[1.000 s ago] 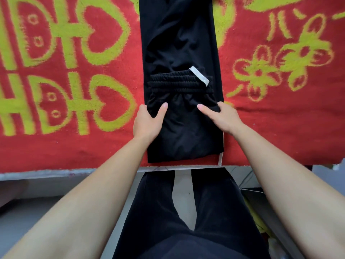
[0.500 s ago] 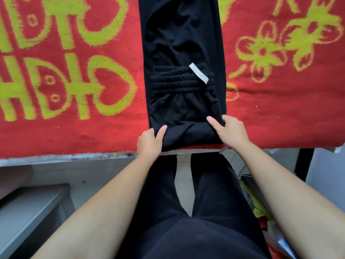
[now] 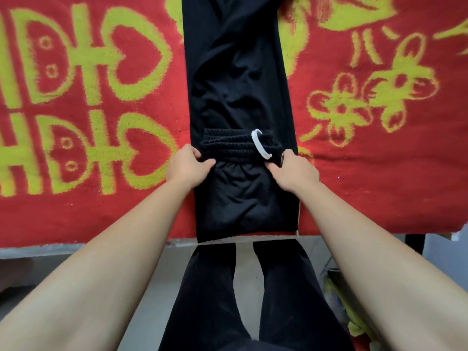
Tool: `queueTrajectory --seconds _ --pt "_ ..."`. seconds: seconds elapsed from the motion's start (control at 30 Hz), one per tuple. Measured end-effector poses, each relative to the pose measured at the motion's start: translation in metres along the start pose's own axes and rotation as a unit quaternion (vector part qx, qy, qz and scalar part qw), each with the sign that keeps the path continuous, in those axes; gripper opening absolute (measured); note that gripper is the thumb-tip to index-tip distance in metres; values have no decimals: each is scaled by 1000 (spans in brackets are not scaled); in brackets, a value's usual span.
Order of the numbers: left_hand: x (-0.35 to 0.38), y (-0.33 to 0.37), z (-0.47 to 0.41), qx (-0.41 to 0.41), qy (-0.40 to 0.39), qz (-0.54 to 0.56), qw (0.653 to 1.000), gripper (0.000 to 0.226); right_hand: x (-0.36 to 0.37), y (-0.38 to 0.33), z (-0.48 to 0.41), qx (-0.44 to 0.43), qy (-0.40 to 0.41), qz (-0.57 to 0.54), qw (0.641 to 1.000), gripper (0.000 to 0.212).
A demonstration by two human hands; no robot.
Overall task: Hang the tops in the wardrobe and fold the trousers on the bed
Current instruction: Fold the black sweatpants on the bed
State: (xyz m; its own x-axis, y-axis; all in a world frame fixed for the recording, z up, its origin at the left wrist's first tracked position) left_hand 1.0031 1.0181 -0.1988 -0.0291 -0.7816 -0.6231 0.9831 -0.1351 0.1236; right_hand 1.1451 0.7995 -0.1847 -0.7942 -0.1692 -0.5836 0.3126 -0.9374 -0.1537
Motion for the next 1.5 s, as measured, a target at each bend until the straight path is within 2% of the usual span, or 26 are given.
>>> queueTrajectory --seconds 0.03,0.1,0.17,0.2,0.27,0.33,0.4,0.47,0.57,0.63,0.7,0.77,0.83,0.87,0.97,1.03,1.1,1.17,1.23,1.27,1.37,1.4,1.5 --pt "-5 7 -6 4 -16 0 1000 40 -9 -3 -9 4 -55 2 998 51" --pt "-20 25 -14 45 -21 33 998 47 -33 -10 -24 -13 -159 9 987 40" --pt "-40 49 -24 106 26 55 992 49 -63 -18 -42 -37 -196 -4 980 28" --pt "-51 61 -31 130 57 56 988 50 -78 -23 -53 -49 -172 -30 983 27" --pt "-70 89 -49 165 105 45 980 56 -112 -36 -78 -58 -54 -138 987 28" --pt "-85 118 -71 185 141 21 972 60 -144 -50 -105 -59 70 -261 961 31" --pt "-101 143 -98 180 174 -12 968 62 -173 -66 -130 -82 158 -323 929 29" --pt "-117 162 -130 165 188 -61 966 66 -196 -86 -153 -121 198 -361 903 26" --pt "-126 178 -173 117 135 -93 980 76 -224 -124 -184 -180 235 -427 854 24" --pt "-118 180 -188 99 122 -113 981 85 -240 -151 -204 -195 252 -434 843 23" --pt "-109 178 -197 108 136 -136 975 89 -250 -171 -226 -172 236 -403 867 20" --pt "-108 176 -204 127 127 -136 974 84 -258 -183 -243 -137 206 -303 920 19" --pt "-111 173 -205 134 104 -132 977 76 -271 -192 -254 -118 201 -212 949 19" --pt "-110 171 -204 137 103 -132 976 73 -277 -193 -255 -124 219 -200 947 21" --pt "-110 173 -202 141 110 -121 976 69 -293 -192 -250 -154 333 -189 911 24" --pt "-111 174 -202 139 104 -114 978 68 -283 -184 -252 -156 330 -130 922 29" --pt "-112 174 -202 140 96 -101 980 66 -272 -174 -255 -138 316 -132 929 36" --pt "-112 173 -201 149 101 -88 980 65 -276 -180 -249 -158 372 -125 906 47" --pt "-112 174 -199 154 104 -77 980 64 -284 -201 -238 -227 445 -29 866 53" --pt "-112 174 -198 154 106 -73 980 64 -288 -213 -239 -262 441 20 858 52" --pt "-115 175 -195 148 108 -66 981 62 -300 -246 -269 -308 301 146 891 49" --pt "-115 176 -194 151 106 -62 981 62 -307 -255 -276 -314 294 155 889 46" --pt "-115 176 -194 155 100 -47 982 59 -321 -278 -282 -345 364 147 852 39"
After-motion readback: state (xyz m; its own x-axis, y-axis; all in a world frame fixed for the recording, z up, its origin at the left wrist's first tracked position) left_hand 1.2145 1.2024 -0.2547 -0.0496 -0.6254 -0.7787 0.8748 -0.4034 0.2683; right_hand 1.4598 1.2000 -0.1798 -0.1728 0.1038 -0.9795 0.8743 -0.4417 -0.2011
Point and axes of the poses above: each hand's wrist, its own z-axis away from the middle knuckle, its own x-axis out of the palm, y = z × x, the point moved 4 cm from there along -z, towards the middle knuckle, and after that the axes turned 10 degrees about -x, right-handed, at the moved point
